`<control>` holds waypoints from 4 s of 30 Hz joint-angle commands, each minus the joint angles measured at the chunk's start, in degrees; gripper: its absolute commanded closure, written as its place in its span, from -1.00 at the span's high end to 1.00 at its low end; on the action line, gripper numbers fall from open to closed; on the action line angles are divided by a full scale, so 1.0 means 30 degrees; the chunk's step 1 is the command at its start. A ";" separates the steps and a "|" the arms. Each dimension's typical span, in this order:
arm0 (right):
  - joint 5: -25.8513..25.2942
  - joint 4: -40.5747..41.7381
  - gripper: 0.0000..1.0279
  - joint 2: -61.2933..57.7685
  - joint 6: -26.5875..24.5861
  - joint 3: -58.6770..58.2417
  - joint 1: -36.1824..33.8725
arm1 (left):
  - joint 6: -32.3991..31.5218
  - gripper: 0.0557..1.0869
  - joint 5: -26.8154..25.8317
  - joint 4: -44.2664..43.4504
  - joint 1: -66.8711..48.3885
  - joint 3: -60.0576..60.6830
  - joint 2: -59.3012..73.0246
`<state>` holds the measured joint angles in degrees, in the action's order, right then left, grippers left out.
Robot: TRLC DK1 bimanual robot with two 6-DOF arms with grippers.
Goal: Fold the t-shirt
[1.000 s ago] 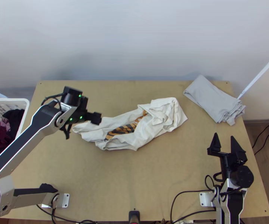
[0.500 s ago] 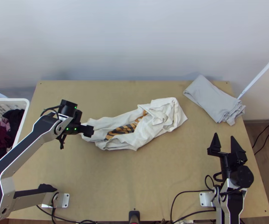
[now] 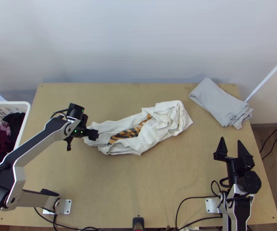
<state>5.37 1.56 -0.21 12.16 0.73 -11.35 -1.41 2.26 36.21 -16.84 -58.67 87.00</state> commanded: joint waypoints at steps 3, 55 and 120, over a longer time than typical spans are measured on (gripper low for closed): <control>-0.0089 -0.0257 0.91 0.0099 0.0252 -0.0127 0.0123 | 0.0441 -0.95 0.0418 -0.1668 -0.0334 0.0926 -0.0231; -0.0089 -0.0257 0.91 0.0099 0.0252 -0.0127 0.0123 | -0.6151 -0.93 0.2498 0.5802 -1.3078 -2.3567 1.2162; -0.0089 -0.0257 0.91 0.0128 0.2303 -0.0127 0.1207 | -0.5096 0.92 0.1062 0.7062 0.2918 -2.0901 0.4398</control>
<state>5.34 1.56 -0.21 15.88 0.73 -8.58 -17.06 6.66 56.07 -10.31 -124.16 102.78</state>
